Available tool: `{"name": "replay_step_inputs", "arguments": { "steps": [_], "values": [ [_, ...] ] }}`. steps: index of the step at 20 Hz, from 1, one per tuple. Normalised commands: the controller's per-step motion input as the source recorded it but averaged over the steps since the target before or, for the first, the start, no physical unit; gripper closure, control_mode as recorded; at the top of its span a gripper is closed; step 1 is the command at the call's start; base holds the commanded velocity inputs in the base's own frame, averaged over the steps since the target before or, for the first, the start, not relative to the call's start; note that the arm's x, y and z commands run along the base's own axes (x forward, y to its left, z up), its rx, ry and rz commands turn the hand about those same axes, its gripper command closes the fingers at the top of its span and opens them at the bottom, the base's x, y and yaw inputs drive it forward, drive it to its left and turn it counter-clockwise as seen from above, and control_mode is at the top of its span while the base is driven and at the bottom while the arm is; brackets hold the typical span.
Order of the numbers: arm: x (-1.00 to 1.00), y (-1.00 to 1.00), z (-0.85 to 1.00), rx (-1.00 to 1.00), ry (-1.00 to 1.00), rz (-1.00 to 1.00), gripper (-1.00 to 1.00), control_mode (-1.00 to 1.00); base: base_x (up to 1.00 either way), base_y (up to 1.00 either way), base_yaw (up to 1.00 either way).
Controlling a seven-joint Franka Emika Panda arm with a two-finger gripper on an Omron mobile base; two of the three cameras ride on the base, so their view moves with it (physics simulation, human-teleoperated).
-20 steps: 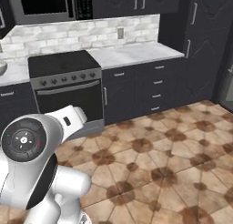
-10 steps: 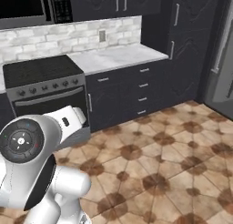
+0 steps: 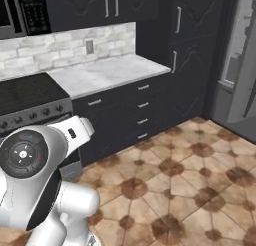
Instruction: Retrieve the bottle and the shaker from the cabinet and place them next to the mixing bowl on the counter. Then add garlic from the fridge to the mixing bowl.
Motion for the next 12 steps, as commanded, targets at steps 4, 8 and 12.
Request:
{"name": "replay_step_inputs", "arguments": {
  "steps": [4,8,12],
  "values": [
    [0.00,0.00,0.00,0.00,0.00,0.00,-1.00,1.00,1.00,0.11,-0.29],
    [0.00,0.00,0.00,0.00,0.00,0.00,-1.00,1.00,0.88,0.01,-0.30],
    [0.00,0.00,0.00,0.00,0.00,0.00,-1.00,1.00,0.79,0.00,-0.32]
  ]
}}
